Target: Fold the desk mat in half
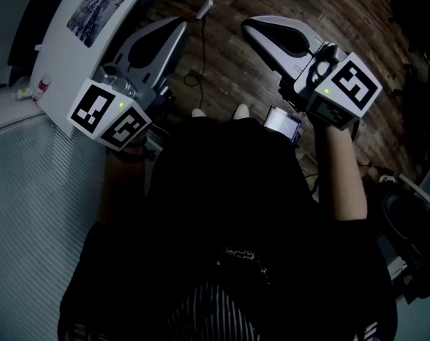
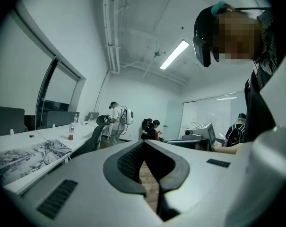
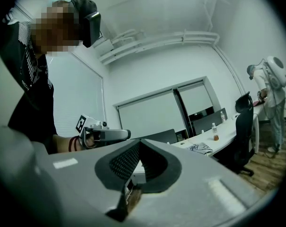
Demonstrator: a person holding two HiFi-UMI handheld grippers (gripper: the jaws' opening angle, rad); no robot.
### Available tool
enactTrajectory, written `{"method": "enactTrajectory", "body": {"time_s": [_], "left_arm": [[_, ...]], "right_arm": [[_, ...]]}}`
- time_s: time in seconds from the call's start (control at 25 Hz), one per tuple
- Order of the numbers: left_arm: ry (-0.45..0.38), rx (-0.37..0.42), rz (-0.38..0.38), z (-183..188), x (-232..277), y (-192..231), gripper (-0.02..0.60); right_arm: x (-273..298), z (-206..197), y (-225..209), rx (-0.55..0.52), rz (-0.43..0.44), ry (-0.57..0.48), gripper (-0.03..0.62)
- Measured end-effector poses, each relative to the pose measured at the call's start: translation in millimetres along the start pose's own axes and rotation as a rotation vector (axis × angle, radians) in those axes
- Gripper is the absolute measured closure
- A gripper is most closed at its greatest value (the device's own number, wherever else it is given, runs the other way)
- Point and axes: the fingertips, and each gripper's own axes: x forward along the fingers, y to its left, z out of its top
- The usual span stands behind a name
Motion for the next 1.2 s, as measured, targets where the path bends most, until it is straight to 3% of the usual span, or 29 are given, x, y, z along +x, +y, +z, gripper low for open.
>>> {"method": "enactTrajectory", "body": {"time_s": [0.2,0.4,0.68,1.0,1.2], "left_arm": [[0.012,-0.005,-0.014,-18.3,5.7,5.0,0.574],[0.009,-0.013,-0.078,-23.6,12.9,2.9,0.574],[0.022,0.015,-0.167,-0.7,37.8,-6.0,0.575],[0.024,0.035,-0.263,40.8,79.8,41.2,0.575],[0.016,0.024,-0.276,55.5,73.8,95.2,0.575]], "right_arm": [[-4.0,-13.0,-7.8,-0.004,-0.001,-0.017,0.591],[-10.7,-23.2,-16.4,0.029,-0.051,-0.026,0.591],[-30.2,6.6,-24.7,0.013,-0.131,-0.038,0.589],[6.3,52.1,-71.2,-0.026,-0.204,0.002,0.589],[60.0,67.1,-86.7,-0.041,-0.215,0.023,0.589]]}}
